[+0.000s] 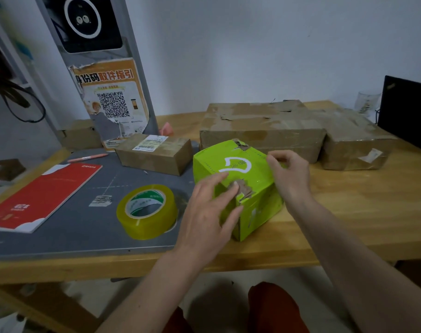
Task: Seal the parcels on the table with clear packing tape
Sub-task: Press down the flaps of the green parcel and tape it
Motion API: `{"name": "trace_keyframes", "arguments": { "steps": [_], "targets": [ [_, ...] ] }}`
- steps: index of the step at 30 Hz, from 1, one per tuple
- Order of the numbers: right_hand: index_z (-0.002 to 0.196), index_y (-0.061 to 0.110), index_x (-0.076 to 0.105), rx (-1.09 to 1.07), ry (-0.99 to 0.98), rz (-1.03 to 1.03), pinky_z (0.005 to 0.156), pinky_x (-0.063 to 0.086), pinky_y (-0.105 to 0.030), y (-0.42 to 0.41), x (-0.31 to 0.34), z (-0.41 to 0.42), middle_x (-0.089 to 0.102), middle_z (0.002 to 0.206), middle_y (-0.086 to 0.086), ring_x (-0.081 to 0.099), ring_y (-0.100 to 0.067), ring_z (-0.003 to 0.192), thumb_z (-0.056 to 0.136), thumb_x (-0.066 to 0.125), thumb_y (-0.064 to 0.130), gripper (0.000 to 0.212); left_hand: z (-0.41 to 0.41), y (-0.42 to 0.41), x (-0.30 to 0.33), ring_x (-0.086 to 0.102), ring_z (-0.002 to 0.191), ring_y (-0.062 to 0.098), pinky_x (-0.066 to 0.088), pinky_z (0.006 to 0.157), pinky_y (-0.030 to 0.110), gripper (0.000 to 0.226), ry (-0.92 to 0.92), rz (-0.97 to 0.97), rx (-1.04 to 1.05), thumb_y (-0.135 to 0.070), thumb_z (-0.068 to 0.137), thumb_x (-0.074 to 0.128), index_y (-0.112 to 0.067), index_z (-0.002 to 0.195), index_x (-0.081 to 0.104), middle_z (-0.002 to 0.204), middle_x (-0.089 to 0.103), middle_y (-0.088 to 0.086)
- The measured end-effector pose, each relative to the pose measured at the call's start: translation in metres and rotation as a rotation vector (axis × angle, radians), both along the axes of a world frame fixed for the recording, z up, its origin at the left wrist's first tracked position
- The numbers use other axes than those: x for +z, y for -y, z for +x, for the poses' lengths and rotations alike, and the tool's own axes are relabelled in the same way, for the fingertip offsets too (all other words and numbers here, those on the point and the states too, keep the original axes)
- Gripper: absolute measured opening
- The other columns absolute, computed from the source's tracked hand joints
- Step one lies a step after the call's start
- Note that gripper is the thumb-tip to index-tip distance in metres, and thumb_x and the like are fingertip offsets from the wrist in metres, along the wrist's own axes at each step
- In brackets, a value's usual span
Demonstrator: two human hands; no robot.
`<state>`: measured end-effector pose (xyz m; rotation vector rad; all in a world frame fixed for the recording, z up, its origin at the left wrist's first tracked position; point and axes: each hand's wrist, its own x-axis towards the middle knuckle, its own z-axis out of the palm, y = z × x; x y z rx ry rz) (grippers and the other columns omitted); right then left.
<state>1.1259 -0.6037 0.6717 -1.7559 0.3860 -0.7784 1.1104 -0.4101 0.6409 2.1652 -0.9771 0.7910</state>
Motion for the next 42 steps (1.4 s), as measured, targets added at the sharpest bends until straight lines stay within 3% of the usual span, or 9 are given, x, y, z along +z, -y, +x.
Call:
{"name": "trace_keyframes", "arguments": {
  "steps": [3,5,9,20,24,28,34,38,42],
  "targets": [
    [0.095,0.014,0.068,-0.028,-0.027,-0.14,0.092,0.035,-0.02,-0.008,-0.009,-0.005,0.064,0.11,-0.007,0.055,-0.015,0.106,0.091,0.064,0.012,0.006,0.004,0.0,0.003,0.05,0.127,0.018,0.032,0.109,0.02,0.043,-0.016,0.115,-0.044,-0.04,0.095,0.053,-0.013,0.125,0.066,0.13,0.062,0.0],
    [0.091,0.013,0.07,-0.035,-0.001,-0.178,0.091,0.03,-0.016,-0.012,-0.012,-0.007,0.062,0.116,-0.009,0.055,-0.018,0.112,0.091,0.063,0.01,0.008,0.005,0.0,0.003,0.055,0.121,0.02,0.038,0.104,0.024,0.039,0.043,0.166,-0.016,-0.042,0.094,0.053,-0.014,0.118,0.067,0.124,0.066,-0.002],
    [0.086,0.02,0.065,-0.025,0.005,-0.216,0.092,0.029,-0.017,-0.014,-0.011,-0.01,0.06,0.12,-0.009,0.053,-0.022,0.117,0.093,0.061,0.011,0.011,0.005,-0.001,0.002,0.059,0.111,0.021,0.05,0.091,0.034,0.035,0.126,0.143,0.025,-0.04,0.093,0.056,-0.012,0.109,0.071,0.116,0.067,0.001],
    [0.089,0.008,0.069,-0.007,0.013,-0.297,0.09,0.023,-0.013,-0.02,-0.012,-0.02,0.054,0.127,-0.012,0.046,-0.024,0.124,0.094,0.059,0.01,0.011,-0.003,0.007,0.009,0.055,0.084,0.023,0.045,0.069,0.028,0.035,0.174,0.09,0.134,-0.039,0.092,0.057,-0.008,0.092,0.074,0.088,0.06,0.005],
    [0.09,0.009,0.069,0.002,-0.009,-0.286,0.09,0.023,-0.014,-0.019,-0.011,-0.021,0.053,0.128,-0.01,0.045,-0.024,0.125,0.094,0.058,0.011,0.012,0.0,0.011,0.017,0.053,0.078,0.022,0.037,0.068,0.023,0.036,0.194,0.134,0.128,-0.04,0.09,0.056,-0.01,0.084,0.074,0.078,0.056,0.002],
    [0.092,0.009,0.069,0.003,-0.041,-0.355,0.092,0.023,-0.017,-0.017,-0.009,-0.025,0.053,0.13,-0.01,0.043,-0.026,0.124,0.095,0.059,0.015,0.011,0.002,0.009,0.01,0.053,0.076,0.022,0.04,0.07,0.024,0.034,0.189,0.053,0.094,-0.038,0.089,0.061,-0.007,0.089,0.075,0.079,0.059,0.004],
    [0.085,0.012,0.071,0.045,0.045,-0.501,0.097,0.025,-0.02,-0.029,-0.009,-0.03,0.059,0.12,-0.013,0.044,-0.032,0.121,0.083,0.056,0.019,0.017,-0.001,0.015,0.012,0.048,0.085,0.02,0.038,0.079,0.025,0.054,-0.074,-0.075,0.159,-0.057,0.075,0.061,-0.012,0.104,0.07,0.087,0.057,0.0],
    [0.083,0.014,0.072,0.055,0.016,-0.452,0.102,0.025,-0.024,-0.029,-0.008,-0.032,0.059,0.122,-0.01,0.04,-0.028,0.125,0.079,0.052,0.023,0.022,0.003,0.017,0.013,0.055,0.081,0.017,0.043,0.075,0.018,0.04,-0.263,-0.212,0.101,-0.051,0.075,0.059,-0.014,0.082,0.069,0.086,0.05,-0.002],
    [0.083,0.014,0.071,0.077,0.03,-0.463,0.106,0.034,-0.04,-0.028,-0.008,-0.034,0.058,0.124,-0.01,0.042,-0.028,0.126,0.08,0.054,0.024,0.02,-0.002,0.014,0.004,0.057,0.078,0.005,0.044,0.071,0.013,0.022,-0.357,-0.404,0.063,-0.033,0.076,0.063,-0.012,0.083,0.059,0.088,0.05,-0.002]
  ]
}}
